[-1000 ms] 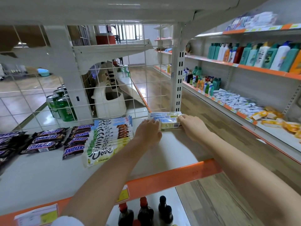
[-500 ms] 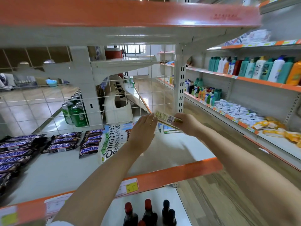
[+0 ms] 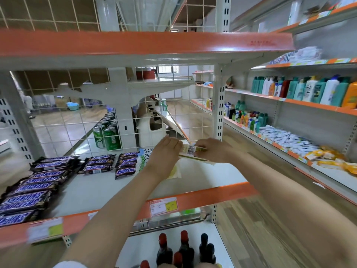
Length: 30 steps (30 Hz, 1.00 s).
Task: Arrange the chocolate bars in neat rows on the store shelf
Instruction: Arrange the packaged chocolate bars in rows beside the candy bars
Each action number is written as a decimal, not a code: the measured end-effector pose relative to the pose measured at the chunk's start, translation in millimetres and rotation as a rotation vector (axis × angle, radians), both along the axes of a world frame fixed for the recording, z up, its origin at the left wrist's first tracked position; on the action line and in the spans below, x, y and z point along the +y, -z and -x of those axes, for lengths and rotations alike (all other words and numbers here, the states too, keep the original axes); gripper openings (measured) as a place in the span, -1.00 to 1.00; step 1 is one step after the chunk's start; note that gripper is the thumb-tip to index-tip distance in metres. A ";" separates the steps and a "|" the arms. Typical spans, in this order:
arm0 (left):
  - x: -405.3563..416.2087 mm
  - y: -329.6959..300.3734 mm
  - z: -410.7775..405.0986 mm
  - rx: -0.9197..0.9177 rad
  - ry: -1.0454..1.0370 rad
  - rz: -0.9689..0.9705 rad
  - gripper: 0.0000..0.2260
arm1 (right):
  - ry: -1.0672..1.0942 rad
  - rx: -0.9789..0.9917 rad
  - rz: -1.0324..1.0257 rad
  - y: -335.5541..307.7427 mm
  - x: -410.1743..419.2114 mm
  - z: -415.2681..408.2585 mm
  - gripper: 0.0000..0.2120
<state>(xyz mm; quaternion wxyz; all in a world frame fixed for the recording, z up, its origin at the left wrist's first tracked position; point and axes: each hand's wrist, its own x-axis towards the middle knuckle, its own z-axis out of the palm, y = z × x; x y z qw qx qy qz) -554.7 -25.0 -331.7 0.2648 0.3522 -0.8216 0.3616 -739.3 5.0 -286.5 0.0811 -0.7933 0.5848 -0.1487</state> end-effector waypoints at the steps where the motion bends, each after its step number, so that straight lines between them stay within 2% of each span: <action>1: 2.9 -2.4 -4.7 0.033 -0.002 -0.011 -0.43 | 0.005 -0.026 0.008 -1.4 2.5 -2.5 -0.71; 5: 10.3 -5.1 -27.5 0.223 -0.041 -0.112 -0.49 | 0.005 -0.069 0.142 -4.1 12.4 -6.5 -0.57; 8: 17.4 -6.5 -43.8 0.292 -0.073 -0.138 -0.55 | 0.003 0.110 0.268 -2.5 20.8 -8.4 -0.35; 10: 19.1 -5.8 -51.4 0.284 -0.079 -0.113 -0.54 | -0.020 0.206 0.345 -0.6 23.9 -12.6 -0.29; 12: 21.5 -5.6 -55.5 0.288 -0.077 -0.094 -0.54 | -0.052 0.280 0.420 2.8 23.5 -17.9 -0.29; 17: 31.4 -5.7 -58.5 0.253 -0.038 -0.068 -0.54 | -0.071 0.407 0.537 9.4 20.7 -28.0 -0.47; 25: 28.9 -2.1 -60.7 0.230 -0.052 -0.040 -0.55 | -0.068 0.391 0.527 11.4 21.2 -29.1 -0.48; 27: 28.1 -0.2 -61.4 0.222 -0.051 -0.026 -0.55 | -0.057 0.313 0.447 12.3 22.5 -28.5 -0.45; 30: 27.3 2.8 -62.1 0.215 -0.057 -0.029 -0.53 | 0.011 -0.186 0.192 10.0 23.4 -31.6 -0.51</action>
